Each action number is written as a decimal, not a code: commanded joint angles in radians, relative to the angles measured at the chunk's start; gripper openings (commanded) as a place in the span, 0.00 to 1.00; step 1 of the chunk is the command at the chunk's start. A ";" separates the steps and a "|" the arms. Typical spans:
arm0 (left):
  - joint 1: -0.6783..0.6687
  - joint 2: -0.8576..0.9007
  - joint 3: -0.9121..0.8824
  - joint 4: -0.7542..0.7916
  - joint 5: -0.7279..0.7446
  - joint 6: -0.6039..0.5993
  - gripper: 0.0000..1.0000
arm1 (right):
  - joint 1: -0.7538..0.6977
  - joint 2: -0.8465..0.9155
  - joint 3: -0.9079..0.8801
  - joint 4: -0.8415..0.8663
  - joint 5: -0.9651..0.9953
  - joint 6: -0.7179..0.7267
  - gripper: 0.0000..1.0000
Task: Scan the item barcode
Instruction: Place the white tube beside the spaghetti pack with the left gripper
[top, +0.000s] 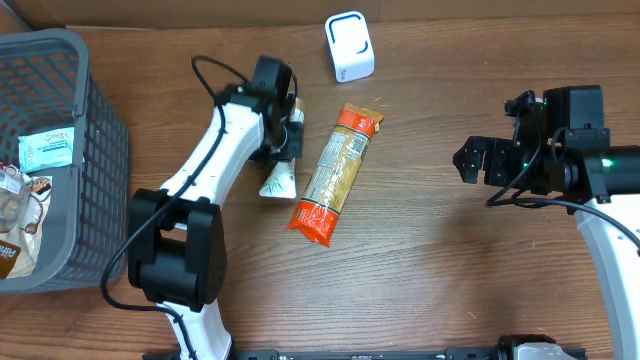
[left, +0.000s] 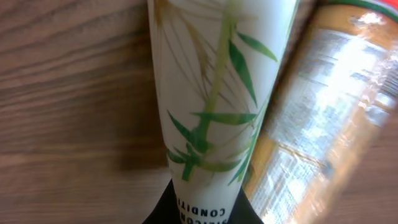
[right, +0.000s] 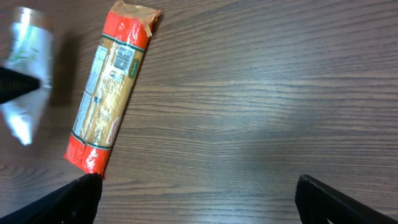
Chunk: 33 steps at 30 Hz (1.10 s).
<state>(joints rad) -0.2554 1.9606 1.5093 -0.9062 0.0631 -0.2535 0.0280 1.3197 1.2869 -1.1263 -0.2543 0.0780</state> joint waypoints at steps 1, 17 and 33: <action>-0.018 -0.017 -0.085 0.079 0.010 -0.092 0.04 | 0.005 -0.001 0.022 0.003 0.007 0.000 1.00; -0.157 -0.017 -0.167 0.150 0.122 -0.173 0.42 | 0.005 -0.001 0.023 0.001 0.006 0.000 1.00; 0.011 -0.133 0.323 -0.257 0.007 0.000 0.99 | 0.005 -0.001 0.022 0.002 0.006 0.000 1.00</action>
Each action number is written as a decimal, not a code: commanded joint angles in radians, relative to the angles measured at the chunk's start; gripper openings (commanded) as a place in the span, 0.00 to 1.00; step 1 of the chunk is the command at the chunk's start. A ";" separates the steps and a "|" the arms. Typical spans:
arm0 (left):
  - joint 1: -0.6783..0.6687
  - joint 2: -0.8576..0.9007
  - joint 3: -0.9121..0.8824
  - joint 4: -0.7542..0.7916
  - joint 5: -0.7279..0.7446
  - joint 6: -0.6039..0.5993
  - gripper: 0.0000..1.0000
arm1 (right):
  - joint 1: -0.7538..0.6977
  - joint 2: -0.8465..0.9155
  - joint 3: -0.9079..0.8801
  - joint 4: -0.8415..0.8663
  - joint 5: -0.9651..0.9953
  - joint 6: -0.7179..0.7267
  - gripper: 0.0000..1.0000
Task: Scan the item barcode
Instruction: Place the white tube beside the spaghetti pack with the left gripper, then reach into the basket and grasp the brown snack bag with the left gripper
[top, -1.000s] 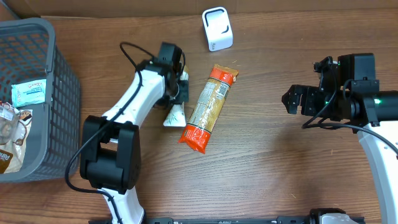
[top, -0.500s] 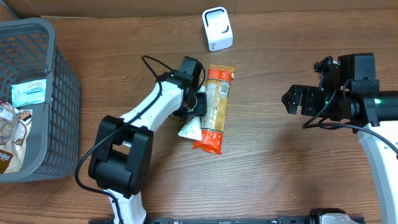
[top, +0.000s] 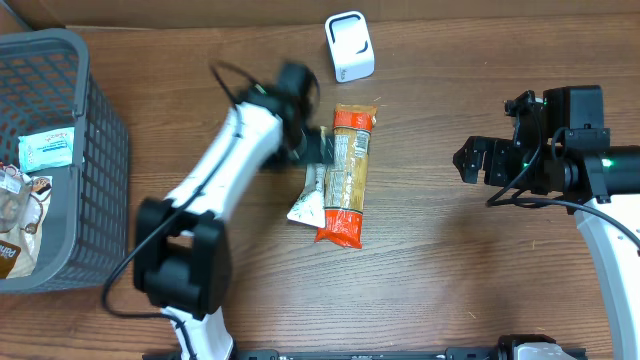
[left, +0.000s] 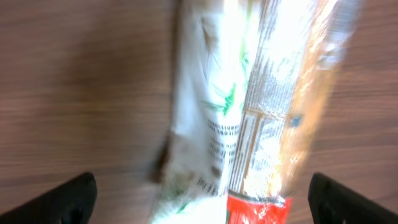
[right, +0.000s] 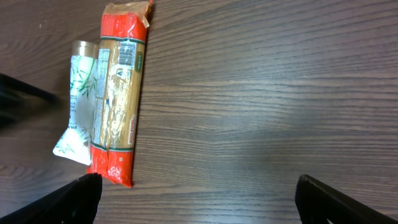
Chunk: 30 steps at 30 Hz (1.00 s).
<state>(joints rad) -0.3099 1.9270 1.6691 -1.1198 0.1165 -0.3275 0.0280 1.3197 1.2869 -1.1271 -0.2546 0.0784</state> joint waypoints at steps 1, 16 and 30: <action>0.098 -0.111 0.235 -0.082 -0.046 0.096 1.00 | 0.005 -0.001 0.023 0.003 0.007 0.000 1.00; 0.837 -0.205 0.708 -0.402 -0.118 0.200 1.00 | 0.005 -0.001 0.022 0.004 0.007 0.000 1.00; 1.043 -0.191 0.199 -0.001 -0.144 0.438 1.00 | 0.005 -0.001 0.022 0.012 0.007 -0.001 1.00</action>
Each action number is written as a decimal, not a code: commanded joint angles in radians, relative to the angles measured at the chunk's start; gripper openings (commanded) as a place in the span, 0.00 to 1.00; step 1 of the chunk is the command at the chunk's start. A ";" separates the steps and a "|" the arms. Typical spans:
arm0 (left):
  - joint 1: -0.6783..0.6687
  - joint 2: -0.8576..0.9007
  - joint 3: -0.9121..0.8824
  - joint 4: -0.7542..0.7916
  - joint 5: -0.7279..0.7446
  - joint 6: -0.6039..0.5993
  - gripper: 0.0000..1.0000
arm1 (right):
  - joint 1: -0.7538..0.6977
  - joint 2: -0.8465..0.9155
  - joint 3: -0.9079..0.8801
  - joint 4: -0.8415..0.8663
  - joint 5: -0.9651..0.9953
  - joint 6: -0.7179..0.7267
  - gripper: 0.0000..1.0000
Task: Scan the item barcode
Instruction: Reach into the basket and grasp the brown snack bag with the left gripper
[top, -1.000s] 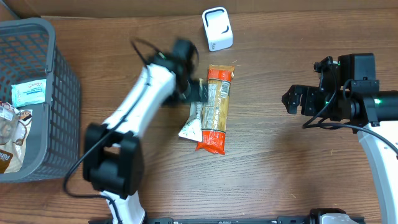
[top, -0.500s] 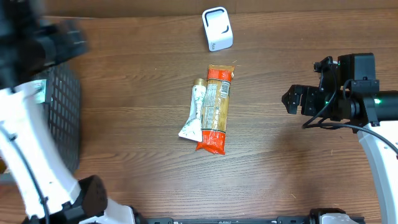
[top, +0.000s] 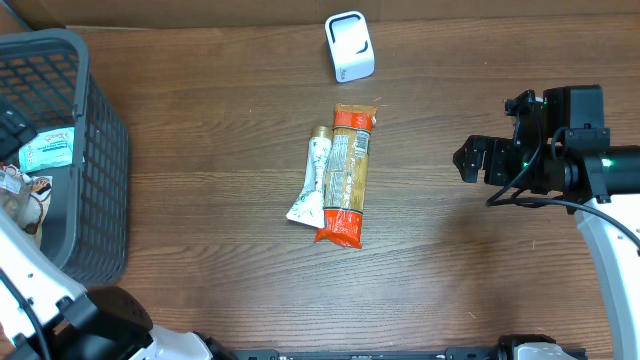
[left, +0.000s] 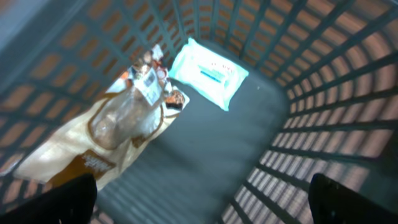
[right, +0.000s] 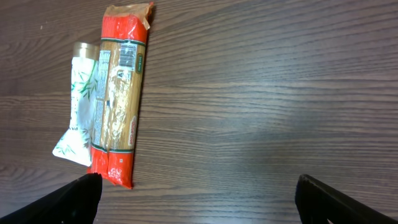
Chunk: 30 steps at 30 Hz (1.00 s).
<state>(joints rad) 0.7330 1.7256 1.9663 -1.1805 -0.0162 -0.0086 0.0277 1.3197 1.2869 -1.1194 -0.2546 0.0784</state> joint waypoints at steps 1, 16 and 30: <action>0.000 0.013 -0.143 0.107 -0.016 0.139 1.00 | 0.005 -0.001 0.022 0.004 0.007 0.000 1.00; 0.021 0.040 -0.303 0.381 -0.134 0.379 0.92 | 0.005 -0.001 0.021 0.004 0.007 -0.001 1.00; 0.148 0.134 -0.303 0.400 -0.141 0.432 0.96 | 0.005 -0.001 0.021 0.010 0.011 -0.001 1.00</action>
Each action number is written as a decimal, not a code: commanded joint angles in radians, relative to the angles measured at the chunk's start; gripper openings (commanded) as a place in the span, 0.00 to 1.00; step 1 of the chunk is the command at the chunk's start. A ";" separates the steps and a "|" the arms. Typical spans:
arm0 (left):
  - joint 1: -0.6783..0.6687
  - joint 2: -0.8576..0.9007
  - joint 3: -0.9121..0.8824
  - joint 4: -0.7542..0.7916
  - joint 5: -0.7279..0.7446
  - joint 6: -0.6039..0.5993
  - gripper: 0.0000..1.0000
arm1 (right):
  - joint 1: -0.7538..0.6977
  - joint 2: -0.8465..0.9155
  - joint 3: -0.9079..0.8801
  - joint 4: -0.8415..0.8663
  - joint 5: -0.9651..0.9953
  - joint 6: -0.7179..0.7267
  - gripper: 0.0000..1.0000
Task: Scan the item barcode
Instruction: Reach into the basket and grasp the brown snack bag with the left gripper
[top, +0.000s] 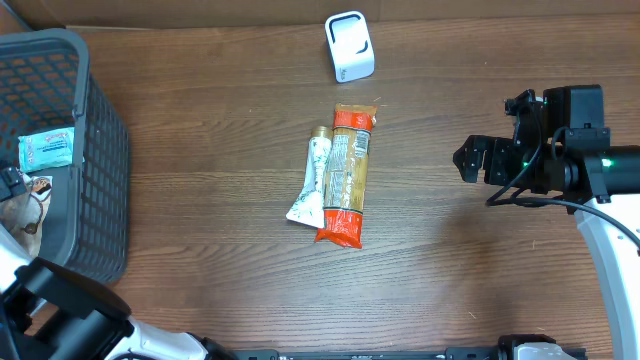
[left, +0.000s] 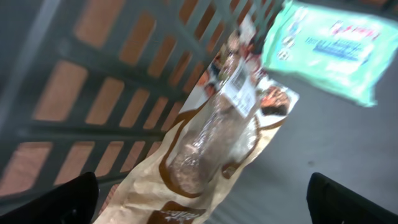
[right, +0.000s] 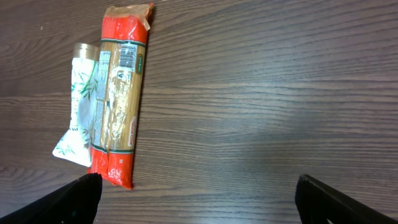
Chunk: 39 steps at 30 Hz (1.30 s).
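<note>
My left gripper (left: 200, 200) is open inside the grey basket (top: 95, 130), just over a cream and brown bag (left: 202, 146). Its fingers (left: 68, 198) stand either side of the bag without touching it. A pale green wipes pack (left: 329, 46) lies beyond the bag. The white scanner (top: 349, 45) stands at the table's far edge. In the middle of the table a white tube (top: 311, 188) lies against an orange pasta pack (top: 346, 175). My right gripper (right: 200, 202) is open above bare wood, right of the pasta pack (right: 118, 93).
The basket's tall lattice walls (left: 124, 68) close in around my left gripper. In the overhead view the left arm (top: 40, 290) reaches into the basket from the front left corner, and the right arm (top: 560, 160) hangs over the table's right side.
My left gripper has come down closer to the cream and brown bag in the basket, and the wipes pack now sits at the top right of its view. The right arm has not moved.
My left gripper was at the white tube beside the slanted pasta pack. Then it was open above the tube and pack, which lay straight and side by side nearer the middle. Then it was over the basket, and now it is low over the bag inside.
</note>
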<state>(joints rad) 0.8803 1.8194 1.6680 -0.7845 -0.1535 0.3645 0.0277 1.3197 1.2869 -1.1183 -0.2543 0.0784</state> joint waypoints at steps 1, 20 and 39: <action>0.000 0.051 -0.005 0.011 -0.003 0.067 0.96 | 0.005 -0.001 0.021 0.010 0.010 -0.001 1.00; 0.003 0.187 -0.005 0.048 -0.004 0.148 0.93 | 0.005 -0.001 0.021 0.010 0.010 0.000 1.00; 0.003 0.298 -0.006 -0.053 0.097 0.076 0.31 | 0.005 0.000 0.021 0.014 0.010 0.000 1.00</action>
<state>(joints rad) 0.8837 2.0941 1.6672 -0.8345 -0.1150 0.4522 0.0277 1.3197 1.2869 -1.1114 -0.2543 0.0780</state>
